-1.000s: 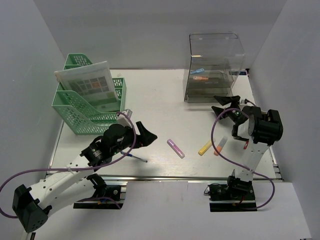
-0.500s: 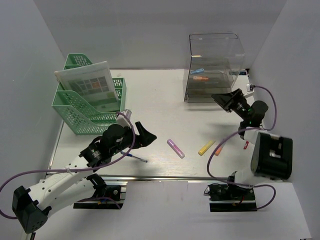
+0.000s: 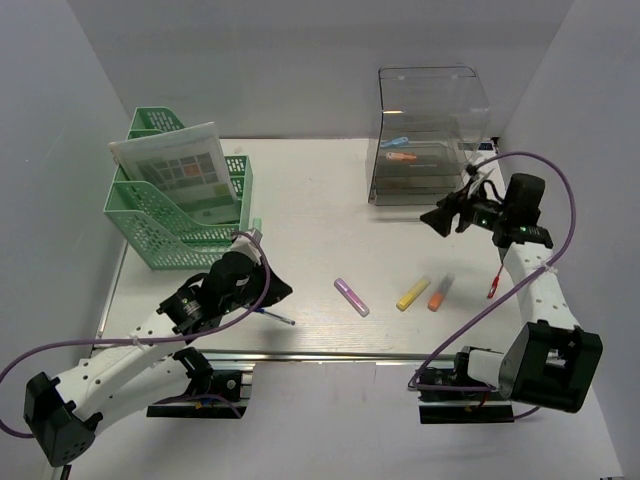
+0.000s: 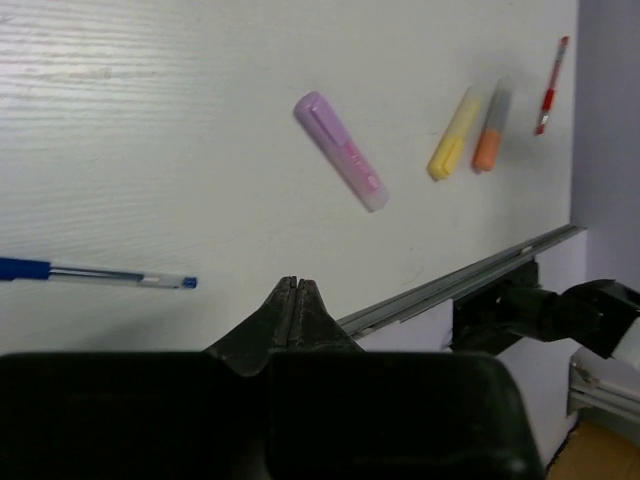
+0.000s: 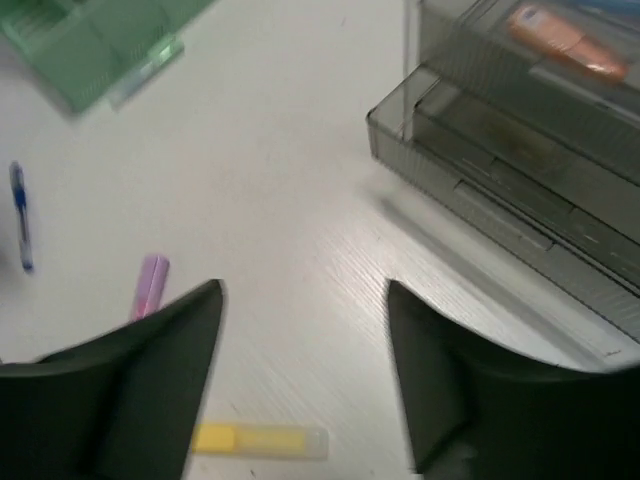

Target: Organize the desk

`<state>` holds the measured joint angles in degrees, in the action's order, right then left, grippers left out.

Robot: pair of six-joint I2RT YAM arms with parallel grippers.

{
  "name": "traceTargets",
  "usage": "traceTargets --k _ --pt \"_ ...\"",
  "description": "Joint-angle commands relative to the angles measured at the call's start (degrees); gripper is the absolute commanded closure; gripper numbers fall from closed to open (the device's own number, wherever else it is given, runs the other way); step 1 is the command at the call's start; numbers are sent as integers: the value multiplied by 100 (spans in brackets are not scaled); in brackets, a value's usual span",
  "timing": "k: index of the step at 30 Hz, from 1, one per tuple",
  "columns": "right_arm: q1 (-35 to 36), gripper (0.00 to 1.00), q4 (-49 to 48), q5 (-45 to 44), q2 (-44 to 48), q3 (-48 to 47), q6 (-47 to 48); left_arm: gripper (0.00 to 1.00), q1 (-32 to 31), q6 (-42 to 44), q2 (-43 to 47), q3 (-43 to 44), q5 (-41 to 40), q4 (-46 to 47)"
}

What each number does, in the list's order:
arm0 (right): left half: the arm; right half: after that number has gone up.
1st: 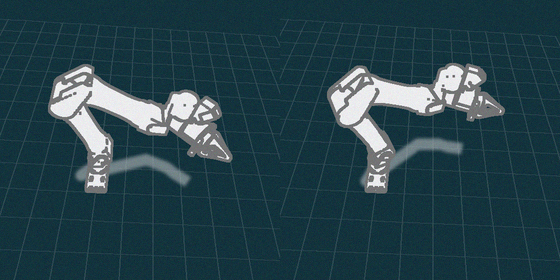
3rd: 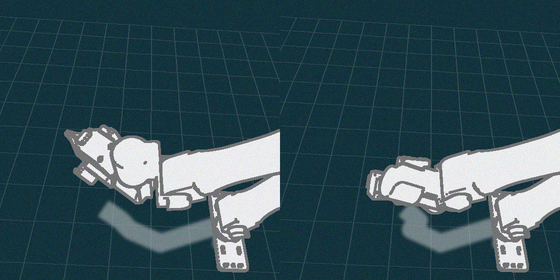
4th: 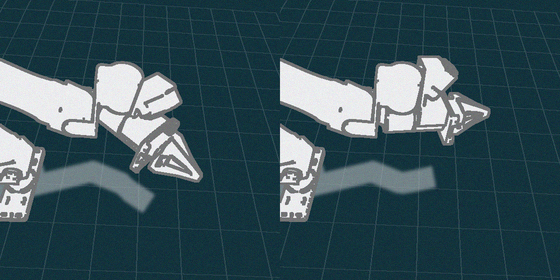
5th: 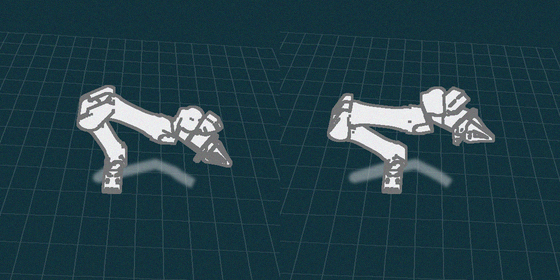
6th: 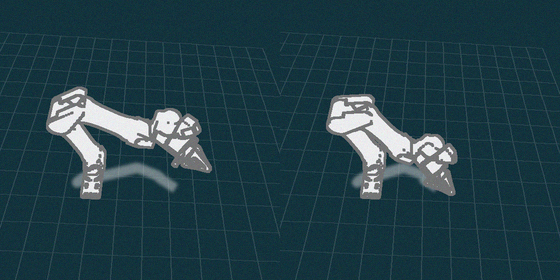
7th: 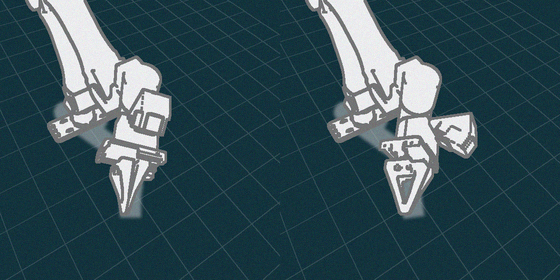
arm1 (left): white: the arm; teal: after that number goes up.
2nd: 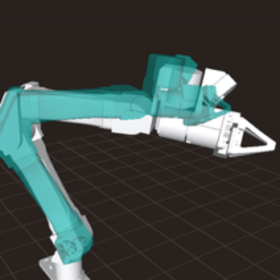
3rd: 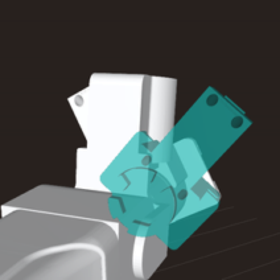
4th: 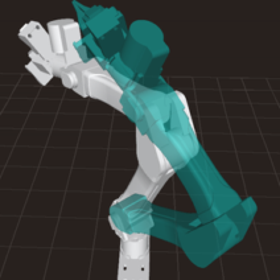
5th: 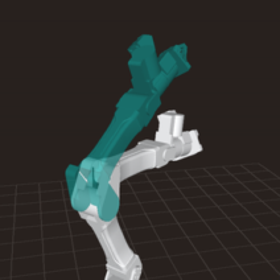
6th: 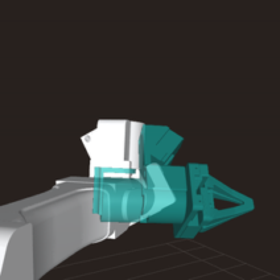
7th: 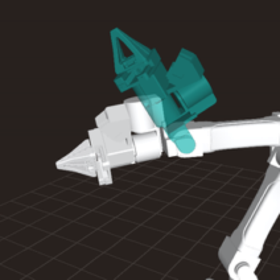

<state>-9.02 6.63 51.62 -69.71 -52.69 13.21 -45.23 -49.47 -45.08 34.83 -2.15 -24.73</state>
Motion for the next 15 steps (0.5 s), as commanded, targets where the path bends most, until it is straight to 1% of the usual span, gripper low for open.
traceTargets --k 1,2,3,4,5,6,7,9,10,11,12,13,14,15 --pt "451 37 1700 -106 300 -58 1876 100 -21 17 17 279 -346 -778" --pt "549 47 1788 -186 318 -49 1956 100 -21 43 17 314 -391 -883" --pt "646 65 1998 -283 318 -40 2035 100 -21 34 17 323 -461 -1163" --pt "890 76 2052 -466 318 -23 2088 100 -21 34 17 340 -566 -1279" --pt "1128 85 2052 -555 327 21 2089 100 -21 -79 52 323 -628 -1393" --pt "1348 100 2061 -739 318 48 2072 100 -21 -237 69 314 -724 -1707" --pt "1533 100 1957 -828 318 65 1880 100 -21 -769 104 288 -925 -1884" --pt "1770 100 1790 -986 283 144 1686 100 -21 -1290 149 86 -936 -2202" --pt "1902 98 1563 -1039 257 162 1563 98 -21 -1806 140 33 -910 -2298" --pt "2025 75 1465 -1100 230 188 1335 91 -21 -2046 62 -28 -840 -2378" --pt "2114 66 1385 -1223 169 197 1229 82 -21 -2249 9 -125 -813 -2474" --pt "2158 57 1237 -1276 142 206 1149 55 -21 -2651 -53 -152 -787 -2519" --pt "2315 36 1139 -1372 125 241 948 39 -21 -2847 -236 -143 -795 -2632" --pt "2360 23 1043 -1400 125 267 877 27 -21 -3031 -360 -117 -822 -2686"
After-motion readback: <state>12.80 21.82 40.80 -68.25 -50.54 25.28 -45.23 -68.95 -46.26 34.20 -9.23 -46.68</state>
